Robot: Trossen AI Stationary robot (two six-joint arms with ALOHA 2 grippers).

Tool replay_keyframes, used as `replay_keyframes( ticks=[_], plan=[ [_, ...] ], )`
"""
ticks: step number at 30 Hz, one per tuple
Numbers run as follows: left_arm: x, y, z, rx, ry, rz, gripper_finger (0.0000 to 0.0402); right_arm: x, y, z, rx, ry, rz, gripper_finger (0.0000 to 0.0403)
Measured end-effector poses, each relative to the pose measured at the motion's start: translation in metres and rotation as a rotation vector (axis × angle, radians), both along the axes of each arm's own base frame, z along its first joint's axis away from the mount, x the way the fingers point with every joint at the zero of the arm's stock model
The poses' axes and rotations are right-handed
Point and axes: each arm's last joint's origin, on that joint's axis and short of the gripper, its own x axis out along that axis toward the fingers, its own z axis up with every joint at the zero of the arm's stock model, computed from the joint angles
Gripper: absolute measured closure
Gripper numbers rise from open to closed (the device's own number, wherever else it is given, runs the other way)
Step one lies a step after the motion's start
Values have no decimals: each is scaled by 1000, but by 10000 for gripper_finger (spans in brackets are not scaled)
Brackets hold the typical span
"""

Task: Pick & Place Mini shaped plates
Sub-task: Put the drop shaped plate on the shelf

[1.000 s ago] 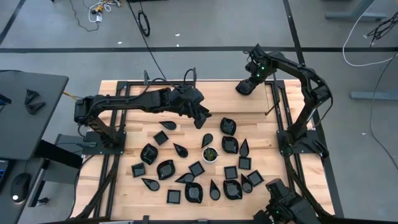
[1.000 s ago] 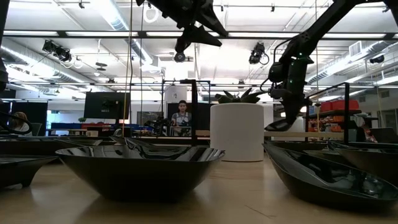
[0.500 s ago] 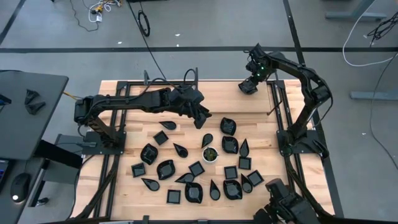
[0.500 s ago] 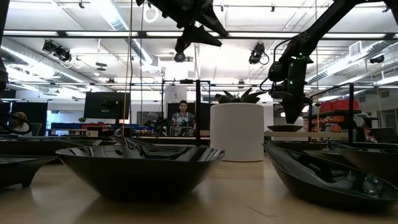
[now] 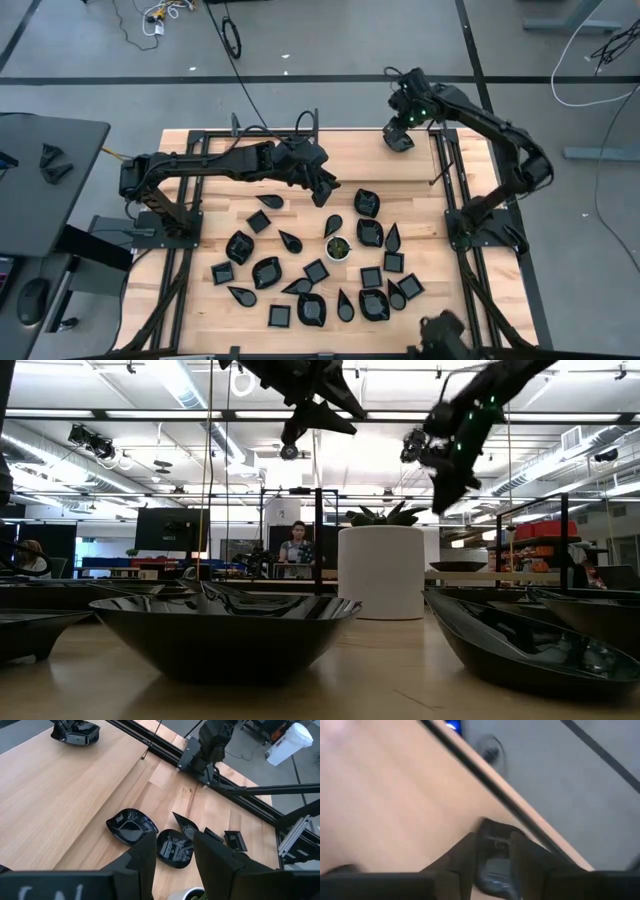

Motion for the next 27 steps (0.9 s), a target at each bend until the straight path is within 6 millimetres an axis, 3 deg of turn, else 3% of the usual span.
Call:
replay_keyframes(
  ticks=[6, 11, 17, 21, 27],
  plan=[
    [-4, -1, -6, -43, 76, -10, 266, 25, 53, 21, 81, -120, 134, 301],
    [-14, -4, -18, -97, 226, -24, 266, 36, 99, 18, 220, -72, 168, 316],
    [-26, -6, -28, -99, 396, -39, 266, 28, 153, -25, 490, 56, 130, 325],
    [-30, -6, -31, -75, 450, -69, 266, 6, 182, -56, 691, 151, 8, 317],
    [-30, -6, -31, -15, 454, -105, 266, -29, 213, -87, 765, 210, -175, 271]
  ],
)
